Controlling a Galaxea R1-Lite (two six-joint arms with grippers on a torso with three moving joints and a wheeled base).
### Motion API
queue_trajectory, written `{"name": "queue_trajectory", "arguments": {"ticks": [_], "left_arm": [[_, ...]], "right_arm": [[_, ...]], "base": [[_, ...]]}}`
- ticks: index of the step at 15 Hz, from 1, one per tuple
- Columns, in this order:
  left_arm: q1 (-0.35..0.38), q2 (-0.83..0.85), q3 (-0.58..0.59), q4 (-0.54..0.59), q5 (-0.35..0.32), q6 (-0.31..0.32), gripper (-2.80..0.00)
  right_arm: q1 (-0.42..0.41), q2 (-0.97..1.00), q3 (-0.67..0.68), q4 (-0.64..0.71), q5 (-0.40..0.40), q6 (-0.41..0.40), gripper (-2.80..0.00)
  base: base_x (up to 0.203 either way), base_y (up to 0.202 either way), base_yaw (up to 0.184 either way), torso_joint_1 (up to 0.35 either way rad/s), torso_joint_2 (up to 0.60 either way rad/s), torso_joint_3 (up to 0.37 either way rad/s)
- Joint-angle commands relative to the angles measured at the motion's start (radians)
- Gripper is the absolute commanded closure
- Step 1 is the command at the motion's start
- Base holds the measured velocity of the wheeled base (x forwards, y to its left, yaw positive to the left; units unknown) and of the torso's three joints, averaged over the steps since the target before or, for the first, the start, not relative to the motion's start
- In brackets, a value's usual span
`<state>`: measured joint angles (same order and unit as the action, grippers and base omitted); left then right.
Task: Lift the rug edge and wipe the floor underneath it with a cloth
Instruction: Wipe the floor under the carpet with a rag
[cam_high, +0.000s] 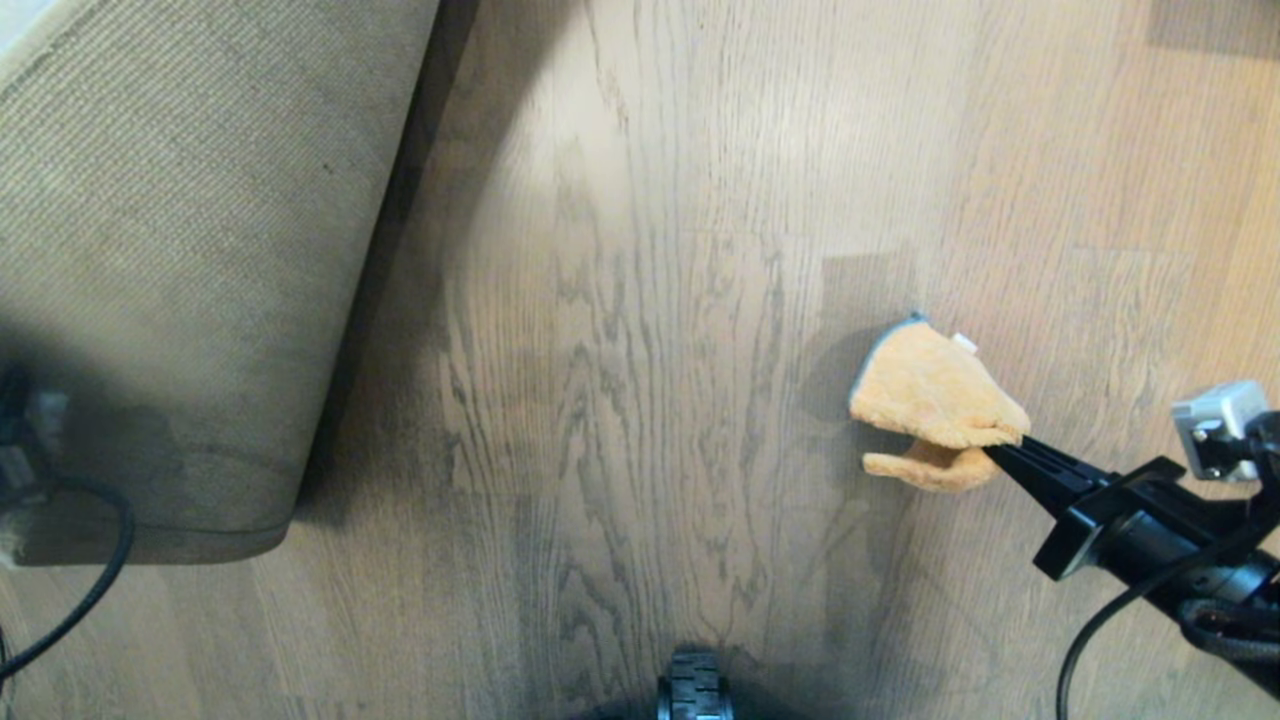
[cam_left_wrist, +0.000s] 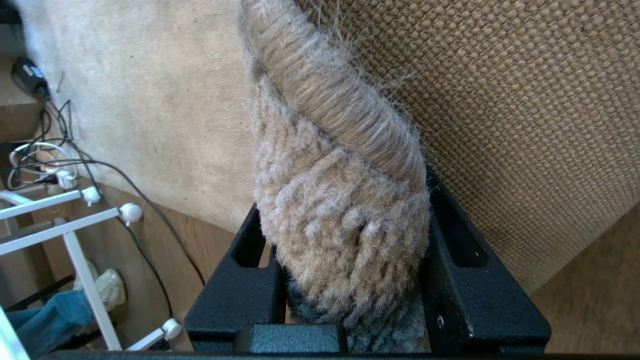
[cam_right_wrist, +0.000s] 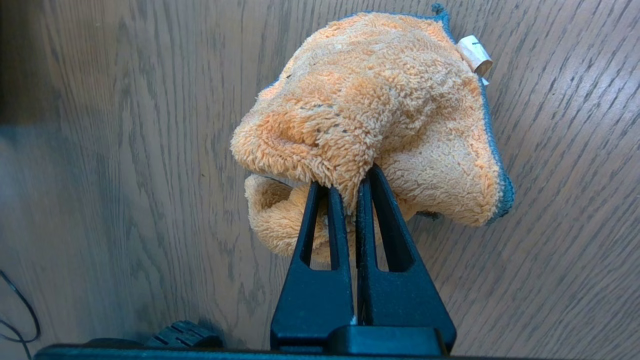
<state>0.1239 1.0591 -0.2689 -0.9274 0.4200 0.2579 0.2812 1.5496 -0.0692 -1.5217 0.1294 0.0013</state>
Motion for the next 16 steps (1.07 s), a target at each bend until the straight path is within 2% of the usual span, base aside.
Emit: {"name": "queue_trajectory", "arguments": {"ticks": [1,5,10,16], "left_arm": [[-0.028,-0.012,0.011,-0.01,0.002,0.004,0.0],[-0.046,-0.018,0.028,-0.039,0.003,0.001,0.0],[-0.044,-0.013,0.03,-0.03,0.005,0.001,0.0],[-0.046,-0.013,0.03,-0.03,0.005,0.001,0.0]], "right_arm": [[-0.002,-0.006,-0.003,-0.048,-0.002,0.0,0.0],[-0.008,-0.017,-0.007,-0.048,-0.005,0.005,0.0],[-0.098,-0.049,-0.015,-0.048,-0.008,-0.004,0.0],[-0.131,-0.059,0.006,-0.048,-0.008,-0.006,0.0]], "base": [[0.0,0.0,0.0,0.0,0.0,0.0],[0.0,0.0,0.0,0.0,0.0,0.0],[0.0,0.0,0.0,0.0,0.0,0.0],[0.0,0.0,0.0,0.0,0.0,0.0]]}}
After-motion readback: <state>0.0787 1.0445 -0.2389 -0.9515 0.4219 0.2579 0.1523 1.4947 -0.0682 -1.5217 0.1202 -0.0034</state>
